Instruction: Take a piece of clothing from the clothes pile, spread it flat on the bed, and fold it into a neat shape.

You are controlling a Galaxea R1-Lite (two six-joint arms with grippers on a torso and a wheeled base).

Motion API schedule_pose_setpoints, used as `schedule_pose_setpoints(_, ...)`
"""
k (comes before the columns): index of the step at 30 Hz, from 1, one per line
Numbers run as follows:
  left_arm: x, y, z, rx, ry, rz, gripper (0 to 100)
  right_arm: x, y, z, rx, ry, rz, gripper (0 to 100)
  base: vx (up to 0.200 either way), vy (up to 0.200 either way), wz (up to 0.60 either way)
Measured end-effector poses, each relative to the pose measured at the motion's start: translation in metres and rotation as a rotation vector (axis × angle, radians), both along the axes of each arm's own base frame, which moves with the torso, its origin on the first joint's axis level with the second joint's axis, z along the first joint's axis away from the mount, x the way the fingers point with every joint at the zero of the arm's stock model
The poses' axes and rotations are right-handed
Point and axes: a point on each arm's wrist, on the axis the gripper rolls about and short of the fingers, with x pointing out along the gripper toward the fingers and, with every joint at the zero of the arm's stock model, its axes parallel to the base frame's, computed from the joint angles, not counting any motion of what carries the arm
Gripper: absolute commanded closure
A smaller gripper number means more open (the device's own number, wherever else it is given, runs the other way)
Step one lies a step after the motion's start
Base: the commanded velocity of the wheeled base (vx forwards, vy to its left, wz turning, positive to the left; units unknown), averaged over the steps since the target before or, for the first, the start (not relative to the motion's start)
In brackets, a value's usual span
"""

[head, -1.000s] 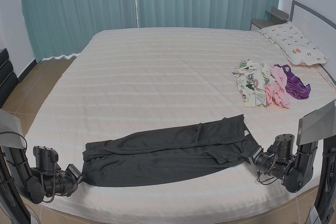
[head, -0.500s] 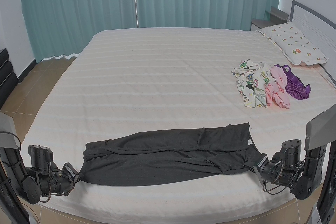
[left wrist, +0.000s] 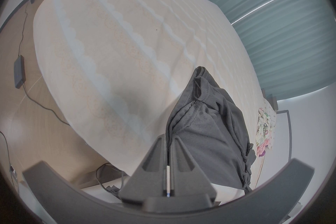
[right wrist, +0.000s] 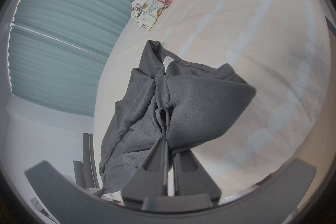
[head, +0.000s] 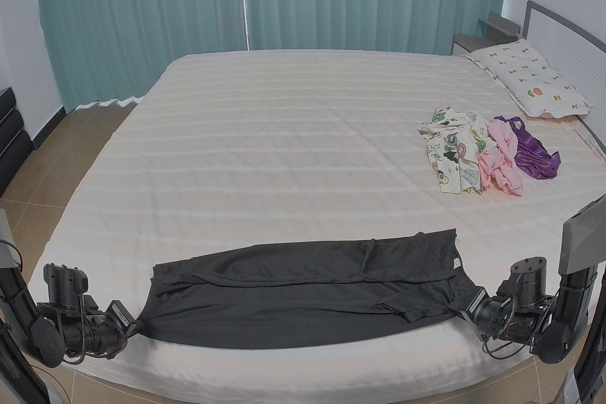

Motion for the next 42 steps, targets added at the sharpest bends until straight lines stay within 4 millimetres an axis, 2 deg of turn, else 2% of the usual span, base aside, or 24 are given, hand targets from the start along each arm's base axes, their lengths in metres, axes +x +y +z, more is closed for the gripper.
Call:
schedule_pose_setpoints(12, -0.009, -0.001, -0.004, 0.052, 0.075, -0.083, 100, -0.004, -0.002, 0.000, -0.040, 0.028, 0.015, 100, 0.000, 0.000, 0.00)
schedule_pose_setpoints(13, -0.009, -0.001, -0.004, 0.049, 0.075, -0.088, 0, -0.004, -0.002, -0.001, -0.042, 0.033, 0.016, 100, 0.000, 0.000, 0.00)
schedule_pose_setpoints(20, -0.009, -0.002, -0.002, 0.018, 0.062, -0.105, 0, -0.004, -0.002, 0.000, -0.033, 0.031, 0.024, 100, 0.000, 0.000, 0.00)
schedule_pose_setpoints(25, -0.009, 0.005, 0.003, 0.017, 0.035, -0.065, 0, -0.003, -0.005, 0.009, -0.022, -0.011, 0.012, 100, 0.000, 0.000, 0.00)
schedule_pose_setpoints(33, 0.015, 0.018, 0.028, -0.024, -0.072, 0.056, 0, -0.004, -0.016, 0.030, -0.030, -0.107, -0.017, 100, 0.000, 0.000, 0.00)
schedule_pose_setpoints(36, 0.028, 0.015, 0.038, -0.038, -0.082, 0.055, 0, -0.007, -0.018, 0.030, -0.047, -0.089, -0.015, 100, 0.000, 0.000, 0.00)
schedule_pose_setpoints(42, 0.047, -0.006, 0.055, -0.080, -0.098, 0.007, 0, -0.011, -0.017, 0.022, -0.070, -0.017, 0.026, 100, 0.000, 0.000, 0.00)
